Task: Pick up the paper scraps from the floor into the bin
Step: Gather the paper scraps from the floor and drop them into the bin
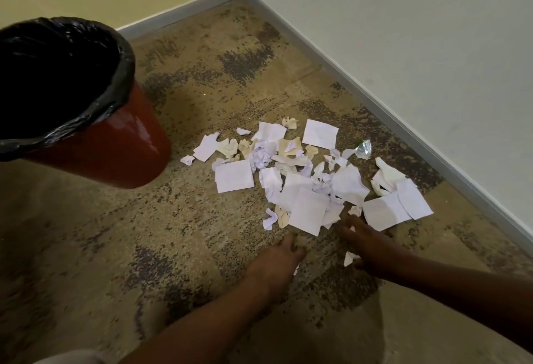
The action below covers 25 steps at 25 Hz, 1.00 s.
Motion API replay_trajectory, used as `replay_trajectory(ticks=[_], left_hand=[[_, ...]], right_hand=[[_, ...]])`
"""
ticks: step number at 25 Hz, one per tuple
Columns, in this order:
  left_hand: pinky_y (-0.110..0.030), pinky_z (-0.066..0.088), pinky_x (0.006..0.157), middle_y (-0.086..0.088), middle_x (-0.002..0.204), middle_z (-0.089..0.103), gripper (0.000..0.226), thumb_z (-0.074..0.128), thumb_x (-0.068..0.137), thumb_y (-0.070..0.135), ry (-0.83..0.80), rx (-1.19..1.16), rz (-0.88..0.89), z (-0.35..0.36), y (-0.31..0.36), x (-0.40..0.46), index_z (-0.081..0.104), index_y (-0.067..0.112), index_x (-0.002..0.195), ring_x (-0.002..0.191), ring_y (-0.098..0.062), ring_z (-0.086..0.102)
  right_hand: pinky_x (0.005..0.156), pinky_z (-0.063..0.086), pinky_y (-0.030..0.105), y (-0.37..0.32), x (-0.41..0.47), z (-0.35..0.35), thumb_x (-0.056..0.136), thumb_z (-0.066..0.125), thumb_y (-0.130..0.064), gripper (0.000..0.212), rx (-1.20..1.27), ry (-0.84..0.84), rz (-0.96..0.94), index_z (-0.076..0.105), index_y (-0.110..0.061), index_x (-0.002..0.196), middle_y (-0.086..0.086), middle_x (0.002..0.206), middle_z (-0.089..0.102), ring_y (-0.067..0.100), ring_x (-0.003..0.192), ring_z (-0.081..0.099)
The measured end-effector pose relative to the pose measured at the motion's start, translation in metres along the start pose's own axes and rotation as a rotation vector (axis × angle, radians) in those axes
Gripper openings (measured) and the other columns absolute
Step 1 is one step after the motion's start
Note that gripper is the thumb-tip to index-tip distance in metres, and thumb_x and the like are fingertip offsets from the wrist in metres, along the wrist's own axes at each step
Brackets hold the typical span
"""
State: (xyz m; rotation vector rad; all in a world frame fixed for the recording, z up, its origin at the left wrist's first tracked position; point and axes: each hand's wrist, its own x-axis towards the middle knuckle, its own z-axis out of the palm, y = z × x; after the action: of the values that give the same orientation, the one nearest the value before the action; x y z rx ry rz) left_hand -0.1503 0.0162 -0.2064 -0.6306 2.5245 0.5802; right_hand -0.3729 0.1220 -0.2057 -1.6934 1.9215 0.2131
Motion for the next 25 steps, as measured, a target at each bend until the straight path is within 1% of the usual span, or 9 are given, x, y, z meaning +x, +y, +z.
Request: replay_trajectory(ticks=[4, 7, 10, 12, 15, 18, 20, 23, 25], left_hand=[[-0.047, 0.058, 0.079, -0.012, 0.146, 0.032, 0.044, 0.067, 0.085, 0.003, 0.027, 0.026, -0.005, -0.001, -0.005, 0.007, 0.056, 0.012, 0.126, 0.103, -0.035, 0.063], [-0.045, 0.057, 0.081, -0.011, 0.136, 0.041, 0.034, 0.068, 0.083, 0.003, 0.048, -0.009, 0.0, 0.0, -0.011, 0.009, 0.062, 0.009, 0.117, 0.102, -0.035, 0.063], [-0.039, 0.052, 0.086, -0.008, 0.115, 0.052, 0.019, 0.06, 0.09, 0.007, 0.088, -0.131, -0.027, -0.001, -0.021, 0.008, 0.066, 0.006, 0.107, 0.104, -0.031, 0.062], [-0.037, 0.05, 0.089, -0.007, 0.108, 0.058, 0.022, 0.055, 0.089, 0.012, 0.153, -0.276, -0.084, -0.003, -0.031, 0.007, 0.067, 0.004, 0.106, 0.102, -0.03, 0.063], [-0.037, 0.048, 0.094, -0.011, 0.115, 0.063, 0.022, 0.055, 0.09, 0.004, 0.2, -0.334, -0.116, -0.001, -0.046, 0.001, 0.068, 0.007, 0.108, 0.108, -0.029, 0.061], [-0.034, 0.046, 0.093, -0.009, 0.128, 0.055, 0.032, 0.061, 0.086, 0.003, 0.137, -0.261, 0.057, 0.009, -0.047, -0.009, 0.065, 0.011, 0.117, 0.116, -0.028, 0.054], [-0.034, 0.043, 0.099, -0.007, 0.142, 0.048, 0.039, 0.062, 0.09, 0.01, 0.104, -0.207, 0.153, 0.019, -0.038, -0.015, 0.061, 0.018, 0.128, 0.123, -0.026, 0.051], [-0.037, 0.045, 0.096, -0.007, 0.14, 0.055, 0.036, 0.048, 0.1, 0.034, -0.002, -0.068, 0.199, 0.033, -0.027, -0.021, 0.054, 0.027, 0.135, 0.12, -0.029, 0.057], [-0.038, 0.048, 0.088, -0.01, 0.139, 0.054, 0.036, 0.052, 0.099, 0.019, -0.076, 0.093, 0.244, 0.038, -0.028, -0.023, 0.055, 0.018, 0.134, 0.117, -0.035, 0.059]], right_hand=[[0.089, 0.049, 0.028, 0.005, 0.002, 0.011, 0.084, 0.068, -0.02, 0.038, 0.007, 0.048, -0.062, 0.053, -0.028, 0.119, 0.006, 0.151, 0.025, 0.022, 0.121, 0.051], [0.082, 0.053, 0.029, -0.002, 0.008, 0.013, 0.088, 0.062, -0.015, 0.027, -0.003, 0.063, -0.072, 0.058, -0.03, 0.111, 0.002, 0.14, 0.039, 0.018, 0.111, 0.056], [0.08, 0.044, 0.02, -0.015, 0.015, 0.009, 0.091, 0.056, -0.011, 0.024, 0.003, 0.05, -0.107, 0.063, -0.024, 0.11, 0.0, 0.124, 0.048, 0.013, 0.103, 0.053], [0.077, 0.037, 0.016, -0.024, 0.021, 0.005, 0.092, 0.058, -0.014, 0.017, 0.052, 0.059, -0.123, 0.065, -0.024, 0.104, -0.001, 0.116, 0.051, 0.01, 0.098, 0.049], [0.074, 0.043, 0.013, -0.044, 0.027, -0.002, 0.089, 0.064, -0.02, 0.011, 0.17, 0.102, -0.138, 0.061, -0.03, 0.086, -0.006, 0.105, 0.051, 0.007, 0.089, 0.053], [0.076, 0.051, 0.02, -0.064, 0.033, -0.002, 0.088, 0.065, -0.022, 0.01, 0.233, 0.125, -0.172, 0.058, -0.028, 0.084, -0.006, 0.101, 0.05, 0.007, 0.084, 0.054], [0.075, 0.05, 0.021, -0.071, 0.039, -0.004, 0.088, 0.065, -0.022, 0.01, 0.228, 0.138, -0.181, 0.057, -0.028, 0.083, -0.005, 0.101, 0.05, 0.007, 0.083, 0.053], [0.074, 0.051, 0.022, -0.074, 0.044, -0.007, 0.088, 0.065, -0.021, 0.011, 0.207, 0.135, -0.175, 0.056, -0.027, 0.083, -0.004, 0.102, 0.05, 0.008, 0.084, 0.052], [0.073, 0.048, 0.02, -0.073, 0.046, -0.008, 0.087, 0.065, -0.021, 0.008, 0.195, 0.136, -0.177, 0.059, -0.025, 0.085, -0.003, 0.104, 0.05, 0.009, 0.084, 0.052]])
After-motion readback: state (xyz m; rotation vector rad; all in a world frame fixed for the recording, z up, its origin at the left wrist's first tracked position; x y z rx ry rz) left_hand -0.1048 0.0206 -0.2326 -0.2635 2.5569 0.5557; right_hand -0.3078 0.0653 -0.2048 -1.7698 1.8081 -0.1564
